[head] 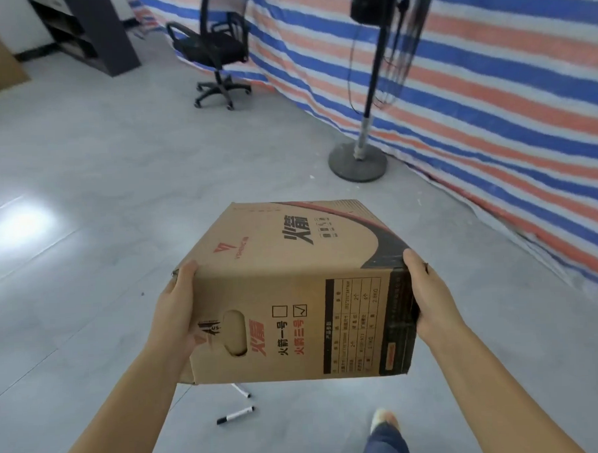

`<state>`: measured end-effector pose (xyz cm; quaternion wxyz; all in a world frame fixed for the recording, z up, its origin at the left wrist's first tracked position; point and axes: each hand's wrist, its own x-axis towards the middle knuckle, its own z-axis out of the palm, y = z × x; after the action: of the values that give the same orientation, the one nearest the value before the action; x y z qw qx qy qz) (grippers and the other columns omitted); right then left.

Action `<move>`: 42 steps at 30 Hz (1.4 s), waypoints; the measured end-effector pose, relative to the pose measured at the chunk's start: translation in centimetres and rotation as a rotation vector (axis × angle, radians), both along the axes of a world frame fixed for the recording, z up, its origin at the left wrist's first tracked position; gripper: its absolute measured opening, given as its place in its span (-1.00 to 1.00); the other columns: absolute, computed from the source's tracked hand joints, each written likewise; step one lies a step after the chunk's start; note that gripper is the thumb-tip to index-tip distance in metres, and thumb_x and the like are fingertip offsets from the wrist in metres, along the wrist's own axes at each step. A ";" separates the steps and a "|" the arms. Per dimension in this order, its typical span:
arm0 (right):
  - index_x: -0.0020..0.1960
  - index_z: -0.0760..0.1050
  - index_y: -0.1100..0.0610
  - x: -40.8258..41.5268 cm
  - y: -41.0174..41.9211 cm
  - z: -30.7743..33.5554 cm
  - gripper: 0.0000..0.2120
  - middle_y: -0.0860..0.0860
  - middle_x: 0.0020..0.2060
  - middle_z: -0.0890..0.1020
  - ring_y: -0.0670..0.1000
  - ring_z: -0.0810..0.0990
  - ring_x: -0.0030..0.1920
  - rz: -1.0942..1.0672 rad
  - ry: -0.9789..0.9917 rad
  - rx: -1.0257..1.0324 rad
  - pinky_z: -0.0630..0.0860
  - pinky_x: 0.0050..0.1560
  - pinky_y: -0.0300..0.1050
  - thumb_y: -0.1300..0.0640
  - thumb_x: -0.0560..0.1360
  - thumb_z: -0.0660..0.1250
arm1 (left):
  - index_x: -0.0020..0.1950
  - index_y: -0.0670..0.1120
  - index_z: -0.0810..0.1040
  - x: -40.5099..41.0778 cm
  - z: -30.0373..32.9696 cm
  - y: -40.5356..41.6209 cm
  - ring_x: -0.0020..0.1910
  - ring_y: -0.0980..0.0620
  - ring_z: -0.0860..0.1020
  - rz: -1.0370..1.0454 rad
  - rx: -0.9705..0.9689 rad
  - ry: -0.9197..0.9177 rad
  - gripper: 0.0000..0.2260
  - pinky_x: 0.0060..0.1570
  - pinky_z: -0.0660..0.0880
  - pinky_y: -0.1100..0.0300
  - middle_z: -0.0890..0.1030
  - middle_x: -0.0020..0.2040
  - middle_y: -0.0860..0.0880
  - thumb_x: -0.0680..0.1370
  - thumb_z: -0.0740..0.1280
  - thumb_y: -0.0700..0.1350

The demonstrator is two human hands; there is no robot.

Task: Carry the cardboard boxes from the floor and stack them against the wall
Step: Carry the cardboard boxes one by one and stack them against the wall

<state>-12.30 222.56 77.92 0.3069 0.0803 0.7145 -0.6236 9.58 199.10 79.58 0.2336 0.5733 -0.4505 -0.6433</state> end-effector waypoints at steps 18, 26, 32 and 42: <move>-0.02 0.55 0.03 -19.8 -26.6 1.5 -0.70 0.08 -0.21 0.70 0.09 0.66 -0.08 0.488 0.030 0.029 0.51 -0.08 0.01 -0.18 0.53 0.22 | 0.07 0.07 0.48 -11.5 -0.4 -12.8 -0.13 -0.09 0.55 0.489 0.036 -0.038 -0.64 -0.46 0.51 0.14 0.56 -0.05 -0.05 0.47 0.25 0.29; -0.03 0.53 0.09 -17.5 -42.8 0.1 -0.71 0.06 -0.30 0.66 0.07 0.64 -0.16 0.687 -0.001 0.030 0.46 -0.25 -0.07 -0.14 0.54 0.24 | 0.10 0.01 0.45 -8.3 -1.9 -23.2 -0.17 -0.12 0.53 0.696 0.040 -0.069 -0.63 -0.47 0.48 0.13 0.54 -0.08 -0.09 0.50 0.23 0.27; -0.02 0.52 0.08 -14.9 -55.4 0.8 -0.70 0.09 -0.22 0.65 0.07 0.61 -0.12 0.683 0.070 0.036 0.42 -0.24 -0.06 -0.15 0.54 0.23 | 0.05 -0.01 0.47 -5.9 -1.5 -34.8 -0.24 -0.04 0.52 0.728 0.035 -0.002 -0.67 -0.39 0.43 0.17 0.55 -0.16 -0.05 0.52 0.23 0.23; -0.06 0.54 0.07 -9.5 -72.2 1.8 -0.70 0.03 -0.30 0.65 0.05 0.62 -0.16 0.767 0.113 0.072 0.41 -0.26 -0.07 -0.16 0.54 0.23 | 0.11 0.02 0.47 -0.1 -1.5 -49.5 -0.17 -0.02 0.54 0.798 0.070 0.043 -0.64 -0.47 0.45 0.19 0.56 -0.07 -0.02 0.51 0.23 0.25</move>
<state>-21.79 150.32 79.67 0.4746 -0.2165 0.7298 -0.4418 9.53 149.56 78.03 0.4547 0.6974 -0.1653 -0.5287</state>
